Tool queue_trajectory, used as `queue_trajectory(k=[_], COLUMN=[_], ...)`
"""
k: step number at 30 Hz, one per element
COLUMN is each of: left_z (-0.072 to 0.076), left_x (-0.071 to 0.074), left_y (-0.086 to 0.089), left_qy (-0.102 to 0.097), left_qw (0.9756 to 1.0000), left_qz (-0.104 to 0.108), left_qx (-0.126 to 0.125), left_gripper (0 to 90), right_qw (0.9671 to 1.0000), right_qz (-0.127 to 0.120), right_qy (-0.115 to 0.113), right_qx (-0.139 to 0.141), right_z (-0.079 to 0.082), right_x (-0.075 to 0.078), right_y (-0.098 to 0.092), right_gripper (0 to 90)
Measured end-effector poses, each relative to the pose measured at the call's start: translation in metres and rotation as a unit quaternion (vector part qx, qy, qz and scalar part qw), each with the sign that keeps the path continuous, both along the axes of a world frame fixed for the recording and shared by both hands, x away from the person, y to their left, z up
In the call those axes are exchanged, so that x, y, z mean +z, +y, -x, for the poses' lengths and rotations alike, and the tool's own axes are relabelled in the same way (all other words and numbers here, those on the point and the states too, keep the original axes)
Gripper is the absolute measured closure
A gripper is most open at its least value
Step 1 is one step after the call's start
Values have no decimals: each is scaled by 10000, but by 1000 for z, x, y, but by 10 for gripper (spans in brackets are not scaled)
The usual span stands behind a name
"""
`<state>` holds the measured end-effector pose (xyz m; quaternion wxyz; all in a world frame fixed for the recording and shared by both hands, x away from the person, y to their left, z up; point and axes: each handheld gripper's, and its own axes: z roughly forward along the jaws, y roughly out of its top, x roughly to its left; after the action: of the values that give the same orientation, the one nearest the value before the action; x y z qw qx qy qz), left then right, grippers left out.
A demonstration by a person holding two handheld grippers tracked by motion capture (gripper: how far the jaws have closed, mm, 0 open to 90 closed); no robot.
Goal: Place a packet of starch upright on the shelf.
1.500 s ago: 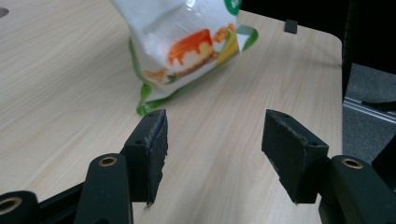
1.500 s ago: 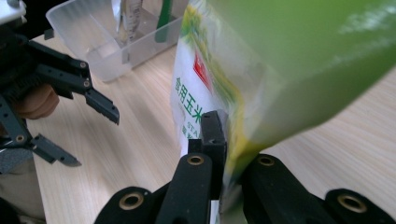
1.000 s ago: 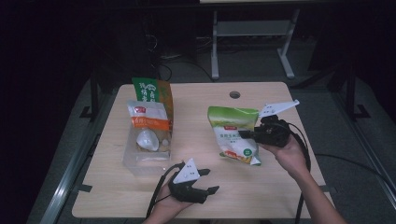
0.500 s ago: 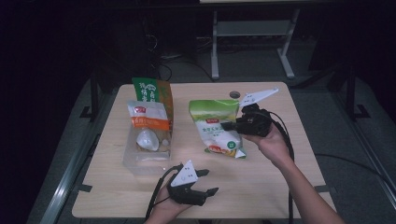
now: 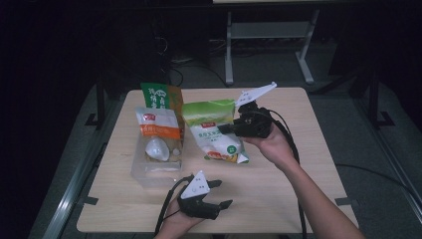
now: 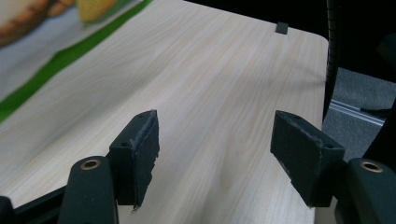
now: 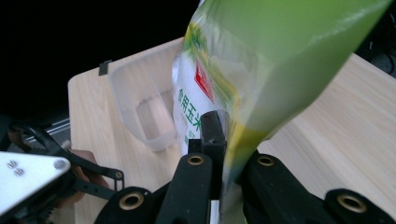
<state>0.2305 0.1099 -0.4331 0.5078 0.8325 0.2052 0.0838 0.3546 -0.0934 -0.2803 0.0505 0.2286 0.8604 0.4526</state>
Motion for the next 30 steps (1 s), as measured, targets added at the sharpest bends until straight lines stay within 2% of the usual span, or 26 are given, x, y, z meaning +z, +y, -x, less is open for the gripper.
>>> queue_trajectory(k=[2, 3, 11, 14, 16, 19, 23, 25, 26, 30], left_z=[1, 1, 5, 6, 6, 7, 8, 9, 9, 12], left_x=[0, 0, 1, 2, 3, 4, 4, 3, 4, 3], left_y=[0, 0, 3, 5, 7, 8, 11, 12, 14, 18], left_qy=[73, 43, 19, 12, -61, -70, -49, -40, -80, -68], left_qw=[10000, 10000, 9999, 10000, 10000, 10000, 10000, 9999, 10000, 10000], left_qz=[59, 11, 101, 38, -16, 70, 57, 116, 34, -10], left_qx=[14, -1, 41, 14, -27, 8, 26, 43, 9, -27], left_gripper=[318, 317, 318, 318, 318, 318, 317, 317, 317, 317], right_qw=[10000, 9999, 9992, 9987, 9984, 9979, 9971, 9968, 9965, 9963], right_qz=[3, -5, 48, 56, 43, 38, 29, 22, 12, -23], right_qy=[-59, -78, -179, -217, -216, -243, -241, -204, -217, -156], right_qx=[78, 101, 348, 455, 511, 607, 725, 772, 804, 849], right_z=[0, 0, 2, 2, 2, 2, 2, 2, 1, 0], right_x=[5, 7, 20, 23, 26, 29, 29, 29, 28, 26], right_y=[6, 9, 37, 49, 58, 73, 92, 101, 105, 120], right_gripper=[897, 897, 897, 897, 897, 897, 897, 897, 897, 897])
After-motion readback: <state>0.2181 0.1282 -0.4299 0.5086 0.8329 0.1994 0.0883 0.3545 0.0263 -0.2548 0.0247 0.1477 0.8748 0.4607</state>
